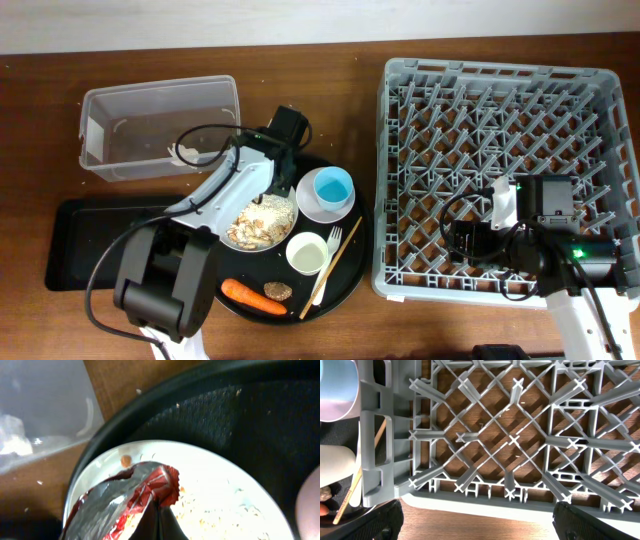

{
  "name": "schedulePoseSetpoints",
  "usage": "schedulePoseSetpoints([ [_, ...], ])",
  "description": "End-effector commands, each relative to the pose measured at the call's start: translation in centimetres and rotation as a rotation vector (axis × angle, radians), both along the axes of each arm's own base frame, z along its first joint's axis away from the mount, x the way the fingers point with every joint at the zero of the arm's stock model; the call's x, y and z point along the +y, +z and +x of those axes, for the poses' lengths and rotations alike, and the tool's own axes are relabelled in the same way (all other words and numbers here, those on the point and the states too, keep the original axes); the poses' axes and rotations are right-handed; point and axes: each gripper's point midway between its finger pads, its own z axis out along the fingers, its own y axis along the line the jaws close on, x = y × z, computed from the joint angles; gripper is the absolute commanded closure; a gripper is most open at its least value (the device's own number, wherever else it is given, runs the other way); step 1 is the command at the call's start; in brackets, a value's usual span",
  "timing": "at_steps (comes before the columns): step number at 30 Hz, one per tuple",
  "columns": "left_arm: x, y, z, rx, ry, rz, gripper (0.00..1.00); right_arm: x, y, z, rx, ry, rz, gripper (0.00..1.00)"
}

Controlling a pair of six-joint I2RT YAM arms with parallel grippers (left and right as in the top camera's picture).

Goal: Sort waste into correct bins and load items into the dishwasher rack
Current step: 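Grasp the red snack wrapper on the plate with the left gripper, then carry the red wrapper to the bin and release it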

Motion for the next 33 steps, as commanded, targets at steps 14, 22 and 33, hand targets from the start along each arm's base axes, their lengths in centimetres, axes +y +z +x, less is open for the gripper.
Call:
schedulePoseSetpoints([
  [14,4.4,10.5,3.3,-0.228,0.119,-0.025,1.0,0.0,0.6,0.3,-0.019,-0.003,-0.003,0.01],
  [22,10.1,11.6,8.5,-0.38,0.263,-0.221,1.0,0.0,0.6,0.3,-0.019,-0.004,-0.002,0.02],
  [33,11.3,11.8,10.1,-0.429,0.282,-0.258,0.46,0.0,0.6,0.3,-0.019,-0.003,-0.003,0.01],
])
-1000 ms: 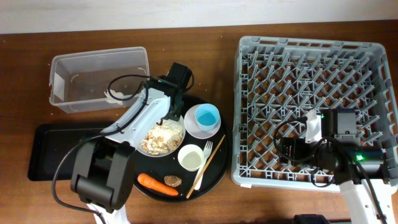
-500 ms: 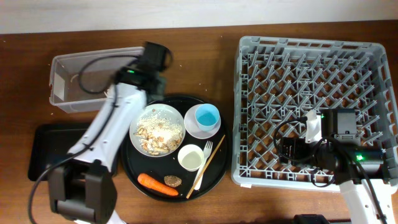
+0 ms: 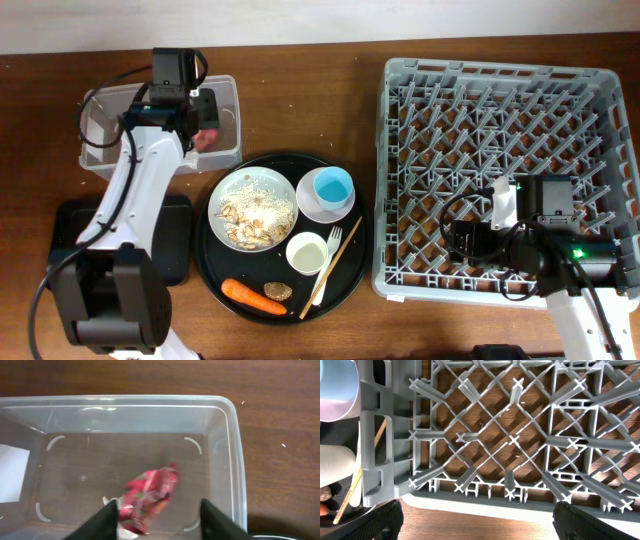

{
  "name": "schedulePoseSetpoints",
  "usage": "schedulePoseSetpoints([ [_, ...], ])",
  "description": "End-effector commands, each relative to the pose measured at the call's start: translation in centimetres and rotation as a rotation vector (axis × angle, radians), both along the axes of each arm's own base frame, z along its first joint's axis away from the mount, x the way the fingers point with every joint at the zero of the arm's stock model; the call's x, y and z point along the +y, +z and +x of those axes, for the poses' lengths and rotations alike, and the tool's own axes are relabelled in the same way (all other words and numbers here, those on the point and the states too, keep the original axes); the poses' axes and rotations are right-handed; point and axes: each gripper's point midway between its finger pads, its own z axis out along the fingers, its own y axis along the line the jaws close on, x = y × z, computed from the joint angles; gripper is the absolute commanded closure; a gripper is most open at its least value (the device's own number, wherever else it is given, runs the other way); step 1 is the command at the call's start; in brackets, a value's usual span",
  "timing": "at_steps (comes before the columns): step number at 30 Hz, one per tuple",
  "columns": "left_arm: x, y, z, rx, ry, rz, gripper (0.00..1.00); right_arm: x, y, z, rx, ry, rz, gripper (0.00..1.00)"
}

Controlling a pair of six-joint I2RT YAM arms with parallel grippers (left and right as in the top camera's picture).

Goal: Sort waste into correct bins and load items into the dishwasher rack
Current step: 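Carry the red wrapper to the bin and release it, then grasp the light-blue cup from the pink bowl with the left gripper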

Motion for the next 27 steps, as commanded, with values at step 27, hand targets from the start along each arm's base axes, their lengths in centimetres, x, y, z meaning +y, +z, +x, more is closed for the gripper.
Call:
schedulePoseSetpoints([
  [27,-22.6,-4.3,-12.4,0.427,-0.548,-0.364,0.59,0.1,0.3,-0.4,0.015,-0.004,0.0,0.02],
])
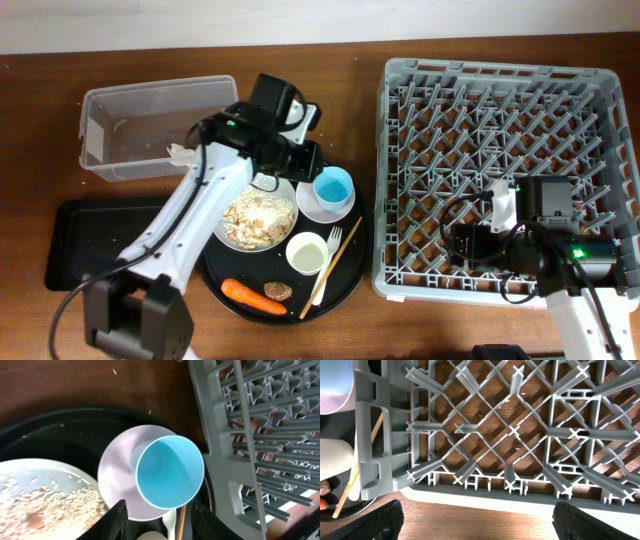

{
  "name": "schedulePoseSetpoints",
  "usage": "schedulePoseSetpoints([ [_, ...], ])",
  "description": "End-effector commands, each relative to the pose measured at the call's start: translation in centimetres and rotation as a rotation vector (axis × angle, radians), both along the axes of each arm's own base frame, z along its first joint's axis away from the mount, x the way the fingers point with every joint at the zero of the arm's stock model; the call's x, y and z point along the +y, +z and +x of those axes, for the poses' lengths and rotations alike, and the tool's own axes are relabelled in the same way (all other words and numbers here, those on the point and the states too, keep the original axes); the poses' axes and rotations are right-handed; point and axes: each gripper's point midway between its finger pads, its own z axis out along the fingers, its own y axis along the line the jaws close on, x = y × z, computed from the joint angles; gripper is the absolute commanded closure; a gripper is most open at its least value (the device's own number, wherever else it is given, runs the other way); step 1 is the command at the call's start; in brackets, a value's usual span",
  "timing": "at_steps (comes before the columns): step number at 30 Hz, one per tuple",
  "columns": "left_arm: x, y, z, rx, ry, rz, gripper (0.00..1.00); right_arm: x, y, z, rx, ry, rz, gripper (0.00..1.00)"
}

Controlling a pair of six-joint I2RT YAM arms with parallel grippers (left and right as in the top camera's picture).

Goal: Sort waste into correct bins and load items into the dishwasher rack
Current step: 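Grasp the light-blue cup from the pink bowl with the left gripper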

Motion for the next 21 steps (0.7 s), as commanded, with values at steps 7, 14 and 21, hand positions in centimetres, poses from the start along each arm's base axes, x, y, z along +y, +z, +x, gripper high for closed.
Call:
schedulePoseSetpoints([
  [7,-1.0,-6.6,0.1,0.131,-0.005,0.07,0.6,0.0,0.5,0.2,-0.012,-0.004,-0.002,0.02],
  [14,-0.9,-8.7,-0.1,0.178,-0.006,0.092,0.86,0.0,0.5,0.1,-0.01,-0.004,-0.002,0.02],
  [21,-0.7,-8.0,0.6,0.163,0.004,0.085,0.99,0.0,0.5,0.1,-0.008,-0.004,-0.002,0.02],
])
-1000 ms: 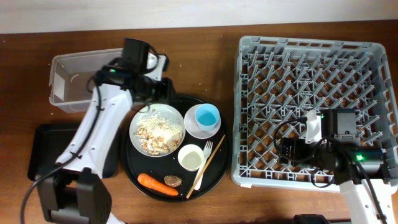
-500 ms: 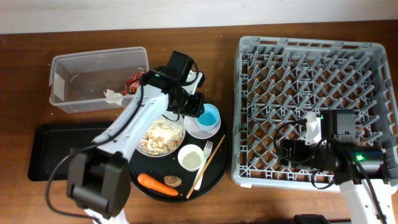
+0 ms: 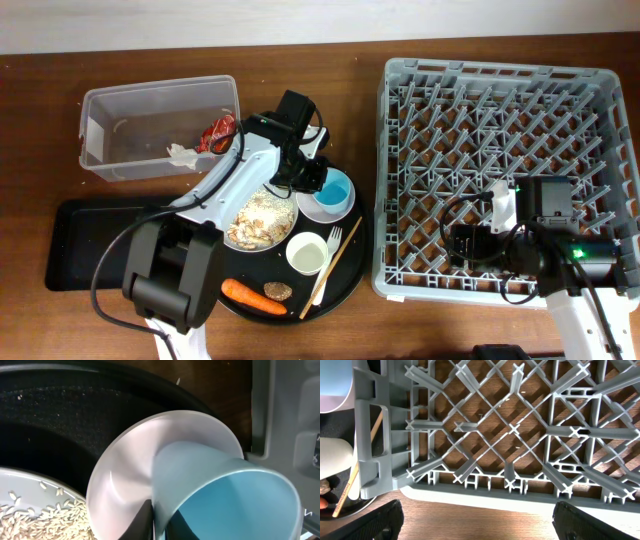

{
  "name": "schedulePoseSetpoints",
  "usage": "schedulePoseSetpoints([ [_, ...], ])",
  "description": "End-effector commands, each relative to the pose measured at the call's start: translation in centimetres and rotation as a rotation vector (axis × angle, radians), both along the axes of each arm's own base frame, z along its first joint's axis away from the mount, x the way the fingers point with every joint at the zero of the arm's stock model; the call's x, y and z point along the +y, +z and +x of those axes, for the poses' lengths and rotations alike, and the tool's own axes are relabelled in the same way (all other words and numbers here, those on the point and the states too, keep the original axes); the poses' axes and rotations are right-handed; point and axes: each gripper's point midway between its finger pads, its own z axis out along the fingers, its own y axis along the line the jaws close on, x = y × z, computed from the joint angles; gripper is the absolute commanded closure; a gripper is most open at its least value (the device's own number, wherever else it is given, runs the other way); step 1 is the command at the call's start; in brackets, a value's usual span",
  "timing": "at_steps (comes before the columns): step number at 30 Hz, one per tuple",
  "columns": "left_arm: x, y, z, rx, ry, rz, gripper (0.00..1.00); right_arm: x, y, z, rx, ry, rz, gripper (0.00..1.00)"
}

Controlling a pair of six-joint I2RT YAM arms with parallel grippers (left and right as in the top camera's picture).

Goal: Sort waste into correct bins and load items into the dishwasher rack
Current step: 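Grasp the light-blue cup from the pink bowl with the left gripper, then lift the blue cup and hand it to the right gripper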

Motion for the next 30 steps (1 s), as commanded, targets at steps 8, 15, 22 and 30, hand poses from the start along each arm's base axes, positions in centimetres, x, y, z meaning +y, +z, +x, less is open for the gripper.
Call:
schedulePoseSetpoints([
  [8,2.0,5.0,2.3,-0.041,0.056,-0.015,0.99,0.1,0.5,0.1,-0.009,-0.003,0.001,0.01],
  [15,0.1,12.7,1.2,0.021,-0.06,-0.505,1.0,3.6,3.5,1.9,-0.123,0.079,0.2,0.02],
  [22,-2.3,19.7,-1.4,0.041,-0.256,-0.969,1.0,10.4,9.6,4.3,-0.337,0.348,0.619,0.02],
  [30,-3.7,18.7,-5.6,0.127,-0.344,-0.923,1.0,13.2,12.3,2.5,-0.386,0.573,0.831,0.02],
])
